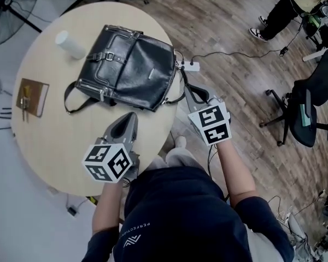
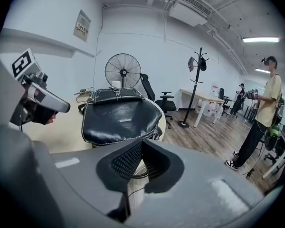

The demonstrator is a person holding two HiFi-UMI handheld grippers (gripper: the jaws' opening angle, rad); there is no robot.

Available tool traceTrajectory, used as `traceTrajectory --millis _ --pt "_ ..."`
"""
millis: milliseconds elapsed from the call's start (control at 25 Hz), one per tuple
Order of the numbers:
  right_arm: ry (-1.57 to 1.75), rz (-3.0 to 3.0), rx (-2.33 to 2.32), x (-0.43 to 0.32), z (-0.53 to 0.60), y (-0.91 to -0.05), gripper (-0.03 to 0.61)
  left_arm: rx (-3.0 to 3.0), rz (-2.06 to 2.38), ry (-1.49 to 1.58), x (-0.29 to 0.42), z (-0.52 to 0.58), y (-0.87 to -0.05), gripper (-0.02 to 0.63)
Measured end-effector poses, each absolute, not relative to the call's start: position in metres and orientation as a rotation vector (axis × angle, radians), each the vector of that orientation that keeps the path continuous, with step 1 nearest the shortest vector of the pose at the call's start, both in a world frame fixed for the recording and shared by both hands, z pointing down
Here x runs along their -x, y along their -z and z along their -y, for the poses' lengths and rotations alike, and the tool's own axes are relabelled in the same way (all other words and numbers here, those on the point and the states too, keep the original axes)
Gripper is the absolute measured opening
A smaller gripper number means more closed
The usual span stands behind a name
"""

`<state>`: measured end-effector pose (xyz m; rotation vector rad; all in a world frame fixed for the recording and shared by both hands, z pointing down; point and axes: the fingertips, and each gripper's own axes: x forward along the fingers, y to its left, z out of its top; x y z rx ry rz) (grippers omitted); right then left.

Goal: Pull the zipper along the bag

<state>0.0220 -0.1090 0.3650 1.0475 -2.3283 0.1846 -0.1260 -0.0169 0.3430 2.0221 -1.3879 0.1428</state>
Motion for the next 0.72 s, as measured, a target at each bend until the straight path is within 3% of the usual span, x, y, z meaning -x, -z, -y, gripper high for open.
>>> traceTrajectory --millis 720 --pt "-0.325 2.455 -1.065 -0.023 0.070 -0.325 0.003 -2.077 1.523 -0.096 0.160 0.007 -0.312 0.012"
